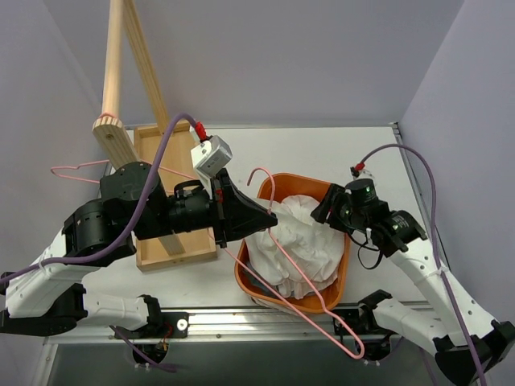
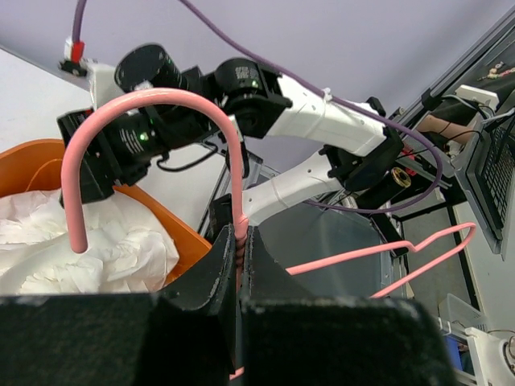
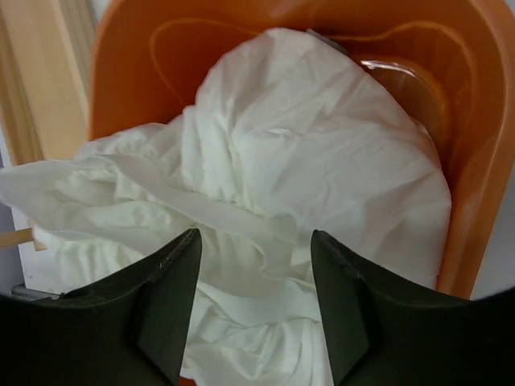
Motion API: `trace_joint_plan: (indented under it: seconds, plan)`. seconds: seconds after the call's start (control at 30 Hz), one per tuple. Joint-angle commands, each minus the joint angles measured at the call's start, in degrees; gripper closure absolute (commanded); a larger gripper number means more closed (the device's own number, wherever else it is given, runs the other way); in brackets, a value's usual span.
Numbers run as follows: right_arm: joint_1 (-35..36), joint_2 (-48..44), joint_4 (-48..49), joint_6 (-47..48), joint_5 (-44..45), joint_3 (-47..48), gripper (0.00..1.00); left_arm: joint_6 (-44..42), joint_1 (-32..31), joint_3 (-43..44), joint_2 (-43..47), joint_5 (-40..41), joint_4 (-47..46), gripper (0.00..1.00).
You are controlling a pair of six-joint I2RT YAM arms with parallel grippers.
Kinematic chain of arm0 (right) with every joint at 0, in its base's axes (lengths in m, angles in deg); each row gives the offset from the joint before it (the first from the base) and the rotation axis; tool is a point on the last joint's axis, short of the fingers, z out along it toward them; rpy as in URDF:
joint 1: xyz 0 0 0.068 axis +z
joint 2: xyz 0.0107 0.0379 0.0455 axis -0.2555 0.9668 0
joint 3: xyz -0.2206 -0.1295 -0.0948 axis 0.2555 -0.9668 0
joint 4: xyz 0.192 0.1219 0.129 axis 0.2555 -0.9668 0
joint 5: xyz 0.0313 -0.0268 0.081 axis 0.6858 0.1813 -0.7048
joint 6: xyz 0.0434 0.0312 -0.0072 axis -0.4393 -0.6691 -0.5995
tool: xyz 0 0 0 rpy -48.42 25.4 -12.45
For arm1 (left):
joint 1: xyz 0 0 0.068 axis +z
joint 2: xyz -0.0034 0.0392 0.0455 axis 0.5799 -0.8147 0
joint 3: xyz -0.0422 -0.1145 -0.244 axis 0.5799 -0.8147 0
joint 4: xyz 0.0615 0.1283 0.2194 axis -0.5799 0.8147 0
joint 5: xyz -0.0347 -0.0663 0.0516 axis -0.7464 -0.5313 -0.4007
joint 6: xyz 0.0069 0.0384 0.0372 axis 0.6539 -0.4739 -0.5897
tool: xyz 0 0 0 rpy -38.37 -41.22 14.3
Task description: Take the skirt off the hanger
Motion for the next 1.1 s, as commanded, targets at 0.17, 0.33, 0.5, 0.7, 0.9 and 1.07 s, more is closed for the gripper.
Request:
trace_joint_plan:
  seconds: [0.17, 0.33, 0.5, 0.7, 0.9, 1.07]
  plan:
    - [0.75, 5.26, -0.54, 3.31, -6.58, 13.7, 0.44, 0.31, 0.31, -0.92, 0.82, -0.34, -3.8, 0.98]
    - [3.29, 3.07, 11.85, -2.4, -14.68, 4.14, 0.76, 0.31, 0.31, -1.45, 0.81, -0.26, -3.89, 0.98]
    - [11.46, 1.74, 24.69, -10.57, -11.17, -10.18, 1.0, 0.92, 0.22, -3.2, 0.99, -0.17, -5.03, 0.98]
    - [15.25, 7.62, 16.9, -12.95, 5.76, -15.31, 0.94, 2.15, 0.22, -3.3, -0.06, 0.09, -3.9, 0.98]
    - [15.51, 8.34, 6.07, -12.61, 15.03, -11.45, 0.92, 3.03, 0.31, -5.23, -0.06, 0.62, -3.36, 0.98]
    - [15.6, -0.42, 6.06, -8.39, 9.68, -3.63, 0.64, 2.42, 0.22, -5.58, -0.5, 2.03, -2.66, 0.98]
